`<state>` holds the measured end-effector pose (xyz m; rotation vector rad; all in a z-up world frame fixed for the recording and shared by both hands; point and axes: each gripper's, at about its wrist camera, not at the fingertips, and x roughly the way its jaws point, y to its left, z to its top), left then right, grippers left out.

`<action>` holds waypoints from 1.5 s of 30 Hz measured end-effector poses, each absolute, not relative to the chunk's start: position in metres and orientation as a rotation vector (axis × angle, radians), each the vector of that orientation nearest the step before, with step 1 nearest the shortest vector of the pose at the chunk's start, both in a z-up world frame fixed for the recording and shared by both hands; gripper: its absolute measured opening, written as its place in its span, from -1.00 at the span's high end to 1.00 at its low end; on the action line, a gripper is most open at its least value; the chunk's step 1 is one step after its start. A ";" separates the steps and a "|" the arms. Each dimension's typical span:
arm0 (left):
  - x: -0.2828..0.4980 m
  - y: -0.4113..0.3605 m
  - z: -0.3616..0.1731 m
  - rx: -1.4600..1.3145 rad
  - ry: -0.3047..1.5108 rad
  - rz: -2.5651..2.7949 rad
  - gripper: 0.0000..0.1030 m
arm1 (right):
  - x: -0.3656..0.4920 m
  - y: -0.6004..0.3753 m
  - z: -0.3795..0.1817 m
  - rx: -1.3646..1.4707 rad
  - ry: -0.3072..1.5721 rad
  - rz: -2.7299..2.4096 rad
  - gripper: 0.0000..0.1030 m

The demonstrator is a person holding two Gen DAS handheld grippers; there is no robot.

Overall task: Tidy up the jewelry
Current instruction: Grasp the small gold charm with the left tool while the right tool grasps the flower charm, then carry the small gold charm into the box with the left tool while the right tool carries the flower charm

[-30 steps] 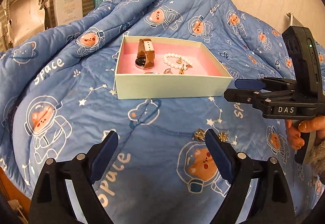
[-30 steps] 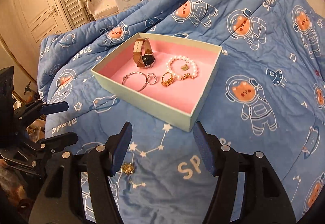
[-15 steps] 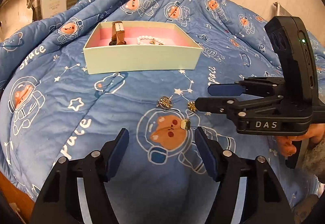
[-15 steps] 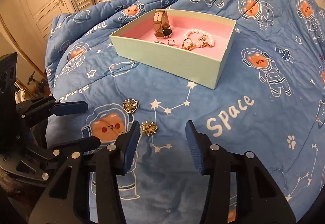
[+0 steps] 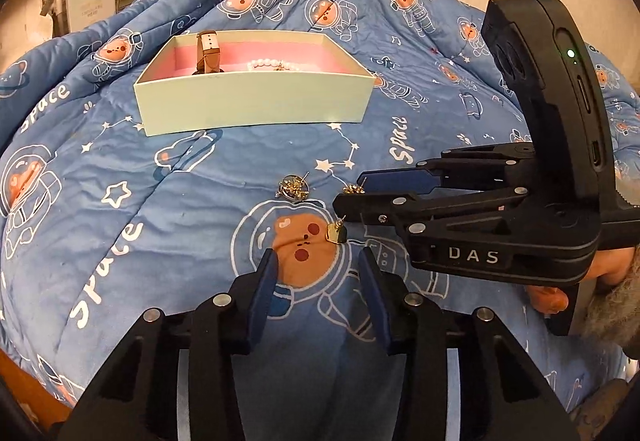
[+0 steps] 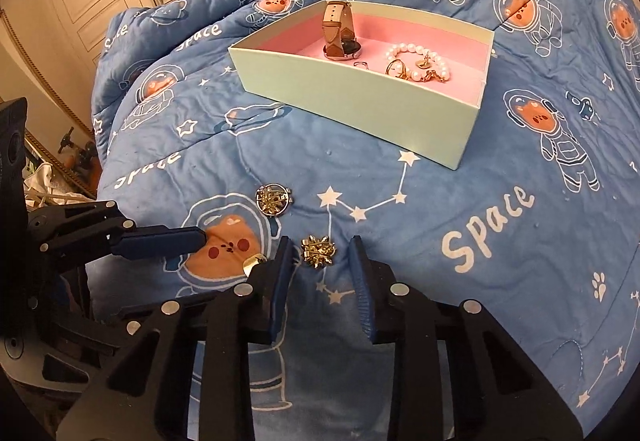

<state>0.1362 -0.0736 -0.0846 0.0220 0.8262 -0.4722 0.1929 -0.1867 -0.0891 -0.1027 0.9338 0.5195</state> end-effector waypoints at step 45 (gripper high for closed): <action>0.143 -0.064 -0.074 -0.089 0.832 -0.463 0.76 | 0.182 -0.203 -0.075 -0.009 0.929 0.526 0.64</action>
